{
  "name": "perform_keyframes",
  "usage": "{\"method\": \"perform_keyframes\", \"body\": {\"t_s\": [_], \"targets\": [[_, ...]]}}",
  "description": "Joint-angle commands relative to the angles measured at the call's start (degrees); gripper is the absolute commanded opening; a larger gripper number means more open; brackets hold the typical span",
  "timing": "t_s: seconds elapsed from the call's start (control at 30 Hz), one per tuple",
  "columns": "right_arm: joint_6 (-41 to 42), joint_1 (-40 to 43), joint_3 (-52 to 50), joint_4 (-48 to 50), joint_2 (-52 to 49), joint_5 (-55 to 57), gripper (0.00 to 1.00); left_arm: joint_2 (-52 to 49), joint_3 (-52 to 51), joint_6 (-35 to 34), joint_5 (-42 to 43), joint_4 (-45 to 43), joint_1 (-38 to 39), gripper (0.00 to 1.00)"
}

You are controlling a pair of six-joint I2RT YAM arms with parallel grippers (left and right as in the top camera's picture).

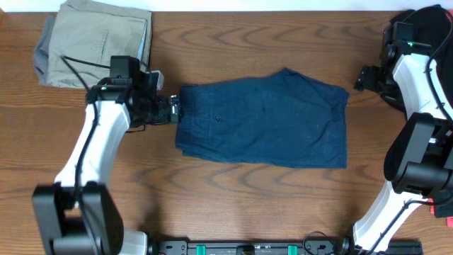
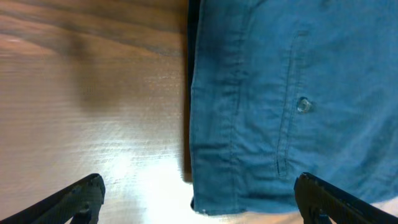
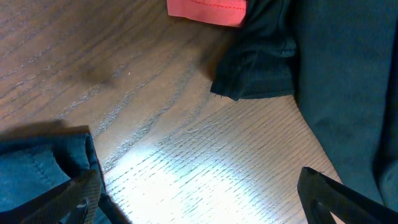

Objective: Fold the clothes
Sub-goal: 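Reach the left gripper to the left edge of the shorts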

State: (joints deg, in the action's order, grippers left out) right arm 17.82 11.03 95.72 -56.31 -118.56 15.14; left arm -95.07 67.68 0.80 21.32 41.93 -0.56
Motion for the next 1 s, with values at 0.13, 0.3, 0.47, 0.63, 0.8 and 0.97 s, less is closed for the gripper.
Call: {"method": "perform_keyframes", "body": {"t_s": [0.13,0.3,0.47,0.63,0.8,0.97], "targets": [[1.0,-0.2,0.1,-0.1,-0.3,0.5,0.99,-10.1,0.4,4.5,8.4,-2.0,-1.7,0.98],[1.0,-0.2,0.1,-0.1,-0.3,0.5,0.99,-13.5,0.4,4.6,8.7,-2.4,-1.5,0.98],[1.0,-0.2,0.1,-0.1,-0.3,0.5,0.99,-15.3,0.4,4.6,9.3,-2.4,-1.4,0.98],[1.0,-0.2,0.1,-0.1,-0.3,0.5,0.99,-17.6,0.4,4.5,9.6,-2.4,-0.3,0.98],[1.0,-0.2,0.1,-0.1,-0.3,0.5,0.99,-20.3,0.4,4.5,12.1,-2.6,1.6,0.98],[1.0,-0.2,0.1,-0.1,-0.3,0.5,0.99,-22.3,0.4,4.5,12.8,-2.9,3.8,0.94]]}}
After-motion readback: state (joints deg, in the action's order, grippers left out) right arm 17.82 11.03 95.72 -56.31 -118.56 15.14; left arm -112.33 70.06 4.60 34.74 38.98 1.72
